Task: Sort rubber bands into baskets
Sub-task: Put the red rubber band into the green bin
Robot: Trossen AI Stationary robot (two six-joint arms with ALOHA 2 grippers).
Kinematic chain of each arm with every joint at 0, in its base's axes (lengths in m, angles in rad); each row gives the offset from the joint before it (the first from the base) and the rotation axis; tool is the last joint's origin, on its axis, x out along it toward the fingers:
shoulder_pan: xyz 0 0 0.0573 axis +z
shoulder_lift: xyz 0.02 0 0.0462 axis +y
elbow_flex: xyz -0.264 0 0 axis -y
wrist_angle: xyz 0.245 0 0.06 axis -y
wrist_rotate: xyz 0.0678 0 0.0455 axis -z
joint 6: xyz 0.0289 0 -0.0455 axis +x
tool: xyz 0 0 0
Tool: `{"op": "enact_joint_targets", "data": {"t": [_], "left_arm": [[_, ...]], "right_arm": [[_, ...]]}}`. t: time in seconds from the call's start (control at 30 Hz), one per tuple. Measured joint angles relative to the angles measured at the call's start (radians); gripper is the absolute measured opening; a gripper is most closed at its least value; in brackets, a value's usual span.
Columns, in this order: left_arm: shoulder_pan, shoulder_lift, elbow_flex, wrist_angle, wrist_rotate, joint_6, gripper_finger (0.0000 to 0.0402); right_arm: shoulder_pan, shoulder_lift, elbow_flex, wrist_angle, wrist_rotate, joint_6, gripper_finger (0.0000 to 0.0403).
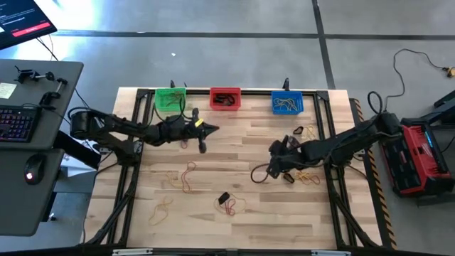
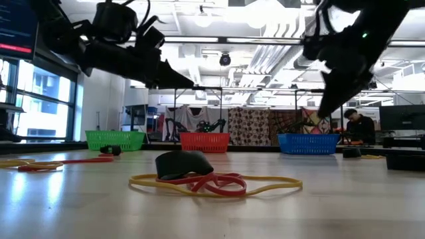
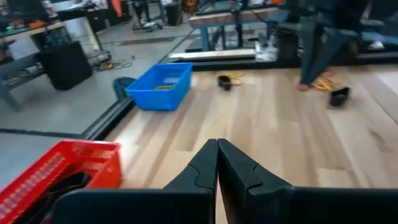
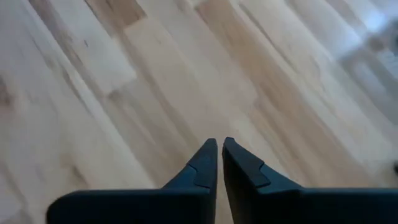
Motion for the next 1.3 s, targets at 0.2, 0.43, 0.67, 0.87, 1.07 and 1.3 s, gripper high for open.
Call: {"op": "enact_joint_targets", "data": {"t": [0.2,0.43,0.67,0.87,1.07,1.3], "left_arm": [[-0.065,0.002,0.000,0.003,-0.003,0.013,0.0001],[-0.096,0.003,0.000,0.002,-0.003,0.047,0.0000],[-0.098,0.003,0.000,-0.005,-0.002,0.047,0.0000],[-0.098,0.003,0.000,-0.007,-0.002,0.047,0.0000],[-0.097,0.003,0.000,-0.008,-0.002,0.046,0.0000],[-0.097,0.003,0.000,-0.017,-0.001,0.045,0.0000]], "right_arm": [[0.052,0.000,0.047,-0.221,-0.080,0.286,0.0059],[0.069,0.000,-0.017,-0.361,-0.237,0.575,0.0109],[0.056,0.000,-0.144,-0.296,-0.363,0.665,0.0120],[0.056,-0.004,-0.222,-0.164,-0.365,0.685,0.0120],[0.056,-0.005,-0.253,-0.159,-0.364,0.721,0.0119],[0.056,-0.004,-0.254,-0.159,-0.359,0.718,0.0119]]}}
